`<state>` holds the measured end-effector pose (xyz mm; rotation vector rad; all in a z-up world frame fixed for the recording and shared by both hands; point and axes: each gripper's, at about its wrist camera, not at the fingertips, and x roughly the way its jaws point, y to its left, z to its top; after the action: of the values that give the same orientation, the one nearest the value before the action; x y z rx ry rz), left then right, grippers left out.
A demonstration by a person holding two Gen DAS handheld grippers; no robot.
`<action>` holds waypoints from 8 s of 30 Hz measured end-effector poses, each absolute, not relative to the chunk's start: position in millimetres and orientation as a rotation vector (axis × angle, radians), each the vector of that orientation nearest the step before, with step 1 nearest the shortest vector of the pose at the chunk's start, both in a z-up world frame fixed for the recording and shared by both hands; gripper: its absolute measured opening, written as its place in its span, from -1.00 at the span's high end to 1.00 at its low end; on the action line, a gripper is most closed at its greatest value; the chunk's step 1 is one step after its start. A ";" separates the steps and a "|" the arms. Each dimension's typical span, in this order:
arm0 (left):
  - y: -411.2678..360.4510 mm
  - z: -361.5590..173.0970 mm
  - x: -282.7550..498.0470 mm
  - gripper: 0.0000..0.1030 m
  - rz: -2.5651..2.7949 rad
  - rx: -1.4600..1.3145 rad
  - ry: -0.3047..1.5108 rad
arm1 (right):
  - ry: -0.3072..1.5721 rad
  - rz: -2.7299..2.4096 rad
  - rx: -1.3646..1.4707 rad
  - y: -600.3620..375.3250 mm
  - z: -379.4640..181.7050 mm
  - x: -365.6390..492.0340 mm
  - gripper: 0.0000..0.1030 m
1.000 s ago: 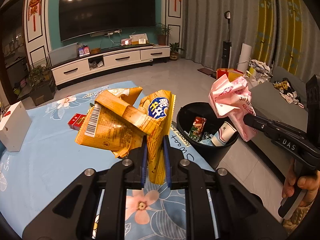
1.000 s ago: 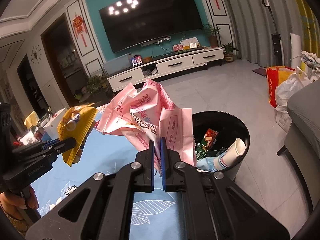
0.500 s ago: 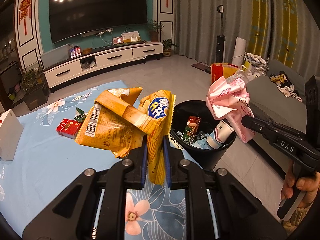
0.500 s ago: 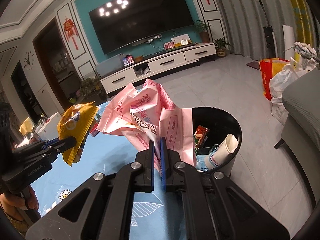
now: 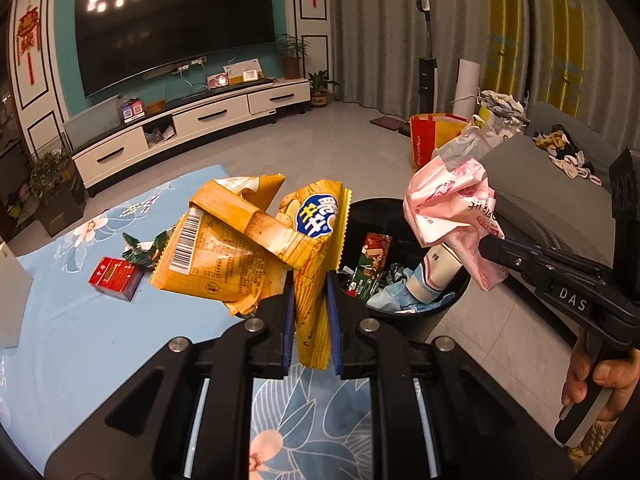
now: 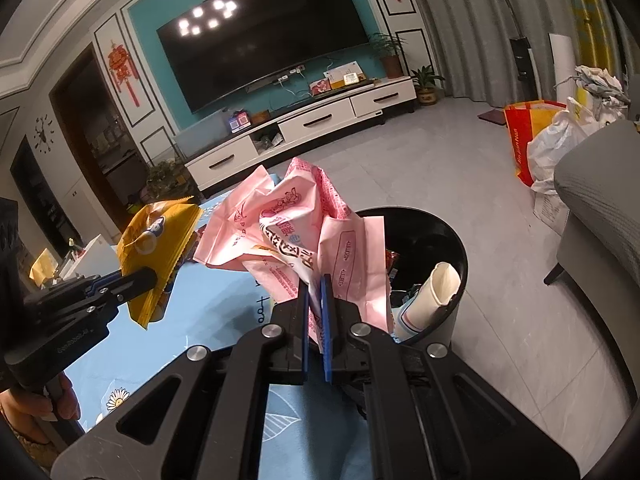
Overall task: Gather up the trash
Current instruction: 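Carry the chip bag and pink bag over the black bin with both tools, then open both tools to drop the chip bag and pink bag into the bin, then move both open tools back over the table toward the red box and wrapper, then grasp the red cigarette box with the left tool while the right tool grasps the green snack wrapper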
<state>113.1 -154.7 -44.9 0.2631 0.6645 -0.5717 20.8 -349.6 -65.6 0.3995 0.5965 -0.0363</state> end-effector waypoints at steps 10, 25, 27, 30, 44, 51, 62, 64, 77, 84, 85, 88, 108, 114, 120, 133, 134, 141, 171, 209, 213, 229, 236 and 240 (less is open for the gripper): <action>-182.6 -55.1 126.0 0.70 -0.596 0.297 0.677 | 0.607 -0.063 0.418 -356.0 -73.0 26.6 0.88; -219.9 -76.2 149.6 0.70 -0.634 0.330 0.716 | 0.638 -0.102 0.460 -370.8 -88.2 38.3 0.88; -222.7 -79.5 152.6 0.70 -0.637 0.333 0.726 | 0.644 -0.103 0.469 -373.0 -90.4 41.1 0.88; -229.6 -85.8 157.4 0.70 -0.643 0.336 0.741 | 0.651 -0.096 0.476 -373.6 -92.7 47.6 0.88; -249.6 -104.6 171.7 0.70 -0.649 0.377 0.773 | 0.675 -0.094 0.482 -382.7 -105.0 63.6 0.88; -255.0 -109.0 176.0 0.68 -0.656 0.387 0.784 | 0.689 -0.102 0.494 -385.4 -109.6 68.4 0.88; -257.6 -117.2 182.4 0.68 -0.661 0.401 0.803 | 0.713 -0.102 0.505 -388.7 -116.4 77.9 0.88; -259.1 -118.2 184.1 0.68 -0.662 0.405 0.807 | 0.716 -0.102 0.509 -389.1 -117.4 79.3 0.88; -267.9 -122.3 189.3 0.66 -0.662 0.421 0.821 | 0.731 -0.100 0.516 -390.2 -123.6 81.5 0.87; -271.7 -124.6 190.7 0.55 -0.670 0.423 0.830 | 0.735 -0.094 0.526 -391.5 -126.4 81.5 0.86; -272.4 -125.1 190.4 0.54 -0.670 0.424 0.830 | 0.735 -0.094 0.526 -391.8 -126.6 81.9 0.86; -273.2 -126.1 189.4 0.53 -0.669 0.423 0.830 | 0.736 -0.093 0.529 -392.1 -127.0 82.0 0.84; -260.4 -111.7 179.2 -0.25 -0.653 0.394 0.790 | 0.685 -0.131 0.545 -401.7 -106.4 63.1 -0.09; -244.9 -93.4 167.6 -0.67 -0.631 0.361 0.754 | 0.684 -0.180 0.502 -397.0 -92.4 43.8 -0.57; -223.9 -72.5 152.3 -0.87 -0.604 0.321 0.725 | 0.681 -0.219 0.453 -389.0 -75.6 26.6 -0.84; -145.7 -20.3 111.2 -0.94 -0.503 0.190 0.671 | 0.647 -0.237 0.373 -359.7 -29.4 -16.0 -0.93; -140.0 -17.0 109.0 -0.94 -0.495 0.179 0.670 | 0.642 -0.234 0.366 -356.7 -26.0 -18.9 -0.93; -98.2 4.8 85.3 -0.94 -0.441 0.121 0.639 | 0.619 -0.197 0.310 -329.1 -8.9 -33.9 -0.93; 57.7 -47.7 131.2 -0.94 -0.155 -0.107 0.766 | 0.742 0.022 0.214 -239.7 -45.2 48.5 -0.93; 54.3 -135.8 347.2 -0.94 -0.268 -0.018 0.888 | 0.902 0.458 0.190 -183.7 -153.1 336.0 -0.64; 49.5 -138.5 354.0 -0.94 -0.313 0.040 0.872 | 0.923 0.485 0.212 -182.1 -153.4 334.4 0.62; 27.6 -155.1 379.6 -0.94 -0.438 0.195 0.867 | 0.844 0.372 0.315 -210.8 -118.8 284.8 0.84; 25.3 -169.2 378.7 -0.88 -0.418 0.220 0.902 | 0.837 0.360 0.323 -211.5 -113.3 273.8 0.84; 28.7 -165.4 371.8 -0.84 -0.408 0.183 0.889 | 0.842 0.341 0.335 -215.7 -114.3 265.0 0.84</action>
<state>371.8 28.7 -165.4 0.1832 0.8887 -0.4076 265.0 -215.7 -114.3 0.3351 0.8417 0.3412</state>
